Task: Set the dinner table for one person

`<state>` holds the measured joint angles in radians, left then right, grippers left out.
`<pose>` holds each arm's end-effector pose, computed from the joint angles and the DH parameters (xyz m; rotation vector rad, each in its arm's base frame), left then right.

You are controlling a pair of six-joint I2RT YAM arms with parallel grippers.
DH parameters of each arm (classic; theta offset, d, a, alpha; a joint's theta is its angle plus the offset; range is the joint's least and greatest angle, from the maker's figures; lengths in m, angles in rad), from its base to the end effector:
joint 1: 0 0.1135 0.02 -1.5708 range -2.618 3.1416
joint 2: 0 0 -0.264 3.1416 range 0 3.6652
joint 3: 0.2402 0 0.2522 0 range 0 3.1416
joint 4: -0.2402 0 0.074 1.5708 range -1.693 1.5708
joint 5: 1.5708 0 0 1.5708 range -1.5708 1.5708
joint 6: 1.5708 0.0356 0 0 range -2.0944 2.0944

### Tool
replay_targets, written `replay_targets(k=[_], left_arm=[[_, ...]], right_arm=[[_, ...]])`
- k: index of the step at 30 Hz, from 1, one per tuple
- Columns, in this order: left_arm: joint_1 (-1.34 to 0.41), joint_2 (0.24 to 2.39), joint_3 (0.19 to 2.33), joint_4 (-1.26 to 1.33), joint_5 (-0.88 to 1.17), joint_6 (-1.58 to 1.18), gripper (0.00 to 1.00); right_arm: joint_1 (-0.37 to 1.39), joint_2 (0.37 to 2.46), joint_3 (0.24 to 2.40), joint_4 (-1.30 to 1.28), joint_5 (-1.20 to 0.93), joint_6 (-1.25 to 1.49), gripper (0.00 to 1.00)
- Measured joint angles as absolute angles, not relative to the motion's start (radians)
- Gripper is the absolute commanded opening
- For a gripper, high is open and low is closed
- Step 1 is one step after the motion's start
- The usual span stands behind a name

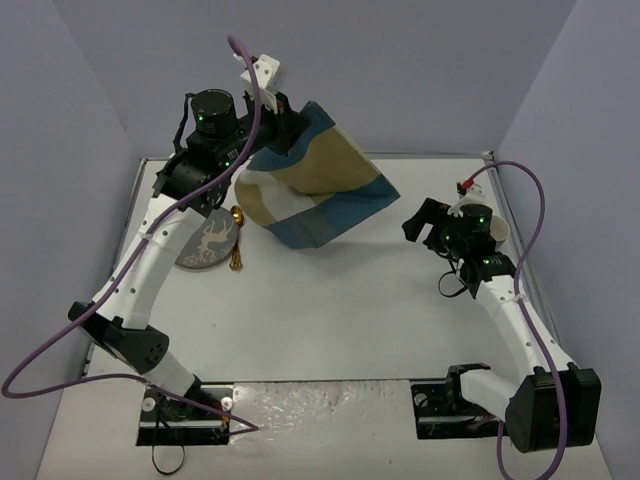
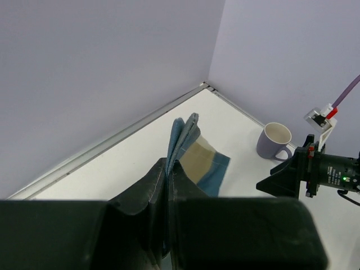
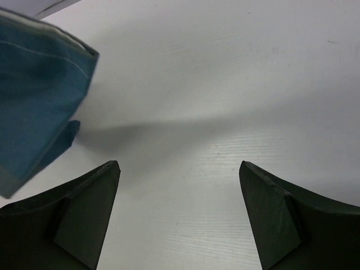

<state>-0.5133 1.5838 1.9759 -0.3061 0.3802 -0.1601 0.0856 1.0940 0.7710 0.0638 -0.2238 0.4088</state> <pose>0.2841 -0.1753 0.5357 0.5785 1.4345 -0.8200 0.2536 0.0297 0.2993 0.1400 1.8535 0.5504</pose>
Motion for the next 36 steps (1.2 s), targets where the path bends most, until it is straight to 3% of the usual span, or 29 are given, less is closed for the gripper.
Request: replay_targets(k=[11, 21, 25, 29, 36], left_arm=[[-0.516, 1.654, 1.958, -0.329, 0.274, -0.125, 0.0], [-0.498, 1.987, 2.448, -0.485, 0.157, 0.068, 0.0], [-0.498, 2.022, 2.55, -0.52, 0.16, 0.11, 0.0], [-0.556, 1.992, 2.554, -0.526, 0.178, 0.141, 0.0], [-0.83, 1.898, 2.342, -0.481, 0.222, 0.157, 0.0]], right_arm=[[0.086, 1.066, 0.759, 0.069, -0.288, 0.408, 0.84], [0.086, 1.05, 0.742, 0.075, -0.28, 0.408, 0.84], [0.086, 1.0, 0.741, 0.068, -0.235, 0.412, 0.84], [0.086, 0.903, 0.741, 0.05, -0.164, 0.424, 0.85], [0.086, 0.718, 0.742, -0.038, 0.036, 0.47, 0.87]])
